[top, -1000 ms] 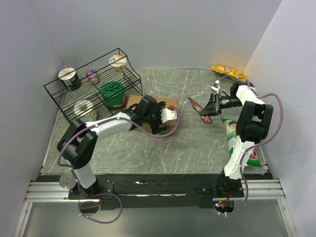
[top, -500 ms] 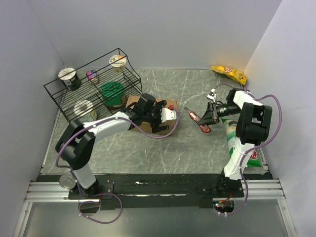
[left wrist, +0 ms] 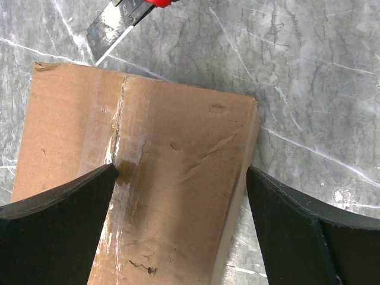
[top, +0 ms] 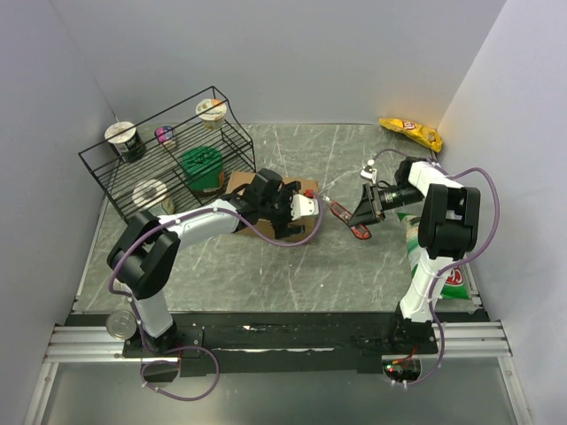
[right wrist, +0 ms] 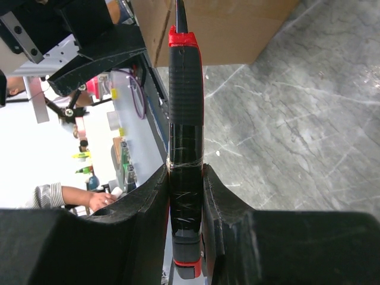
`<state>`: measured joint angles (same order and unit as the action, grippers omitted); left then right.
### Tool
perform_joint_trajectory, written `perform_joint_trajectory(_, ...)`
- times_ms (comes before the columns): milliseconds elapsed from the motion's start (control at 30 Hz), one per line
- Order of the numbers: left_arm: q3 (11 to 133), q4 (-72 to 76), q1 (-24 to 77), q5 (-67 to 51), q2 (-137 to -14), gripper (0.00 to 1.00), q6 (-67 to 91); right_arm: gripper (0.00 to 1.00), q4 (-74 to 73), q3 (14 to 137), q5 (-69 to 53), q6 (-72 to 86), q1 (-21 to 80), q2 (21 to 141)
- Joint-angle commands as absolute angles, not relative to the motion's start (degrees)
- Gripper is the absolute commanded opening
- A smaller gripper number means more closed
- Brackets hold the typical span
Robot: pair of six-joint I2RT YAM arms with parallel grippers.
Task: Unpack the express box
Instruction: Cut the express box at the center of the board.
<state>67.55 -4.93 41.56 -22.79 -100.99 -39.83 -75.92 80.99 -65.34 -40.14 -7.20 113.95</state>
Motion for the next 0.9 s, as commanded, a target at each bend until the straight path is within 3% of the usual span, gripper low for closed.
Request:
perform_joint_trajectory(0,67.59,-5.10,41.66,-23.12,-100.28,0.96,-39.29,0.00,-90.09,82.35,-67.76,-40.43,-6.85,113.46)
perform_joint_trajectory(867,68.20,-6.15,41.66,-22.85,-101.25,0.96,-38.15,0.00,-85.43,82.27,-65.83,-35.86,-7.91,112.41)
